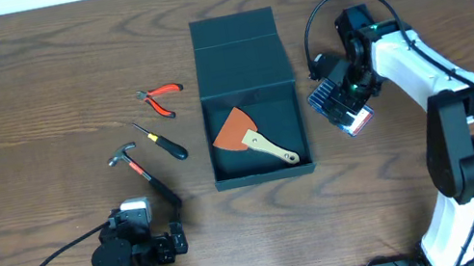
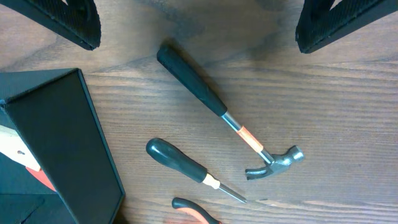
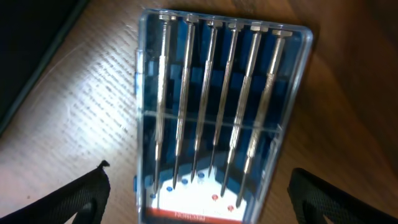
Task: Pack container
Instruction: 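Grasp the blue screwdriver case with the right gripper and lift it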
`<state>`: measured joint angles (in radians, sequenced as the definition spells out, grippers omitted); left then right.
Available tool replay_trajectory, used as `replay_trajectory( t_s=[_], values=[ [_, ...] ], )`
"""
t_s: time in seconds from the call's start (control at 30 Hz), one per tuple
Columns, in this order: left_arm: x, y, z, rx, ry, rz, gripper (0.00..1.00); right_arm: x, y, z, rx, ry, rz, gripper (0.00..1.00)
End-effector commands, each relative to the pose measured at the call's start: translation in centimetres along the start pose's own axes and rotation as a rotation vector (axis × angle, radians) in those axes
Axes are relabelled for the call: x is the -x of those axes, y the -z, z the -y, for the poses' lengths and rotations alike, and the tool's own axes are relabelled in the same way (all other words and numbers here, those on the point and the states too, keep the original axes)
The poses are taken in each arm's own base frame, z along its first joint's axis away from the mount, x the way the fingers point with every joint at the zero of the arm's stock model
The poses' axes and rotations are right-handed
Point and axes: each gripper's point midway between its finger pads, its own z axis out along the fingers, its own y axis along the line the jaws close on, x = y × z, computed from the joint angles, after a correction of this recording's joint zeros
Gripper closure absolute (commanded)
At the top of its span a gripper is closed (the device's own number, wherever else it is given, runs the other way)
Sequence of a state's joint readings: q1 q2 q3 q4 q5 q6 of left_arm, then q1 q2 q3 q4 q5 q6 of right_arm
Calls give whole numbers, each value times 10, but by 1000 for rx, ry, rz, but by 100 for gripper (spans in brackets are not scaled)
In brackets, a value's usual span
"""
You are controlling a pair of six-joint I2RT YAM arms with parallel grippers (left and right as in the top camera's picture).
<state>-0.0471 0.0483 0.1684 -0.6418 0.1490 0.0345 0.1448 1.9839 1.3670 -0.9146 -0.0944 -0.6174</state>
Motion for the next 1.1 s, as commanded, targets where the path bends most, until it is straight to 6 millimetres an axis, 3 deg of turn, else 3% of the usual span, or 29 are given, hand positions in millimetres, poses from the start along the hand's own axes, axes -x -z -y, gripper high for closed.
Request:
replay_trajectory(
  t_s=[0.0, 1.07],
  values=[
    [-2, -2, -2, 10, -15, 0, 1, 2, -7, 1, -12, -43, -11, 5],
    [-2, -2, -2, 10, -15, 0, 2, 5, -14, 4, -20, -45, 2, 2]
  ],
)
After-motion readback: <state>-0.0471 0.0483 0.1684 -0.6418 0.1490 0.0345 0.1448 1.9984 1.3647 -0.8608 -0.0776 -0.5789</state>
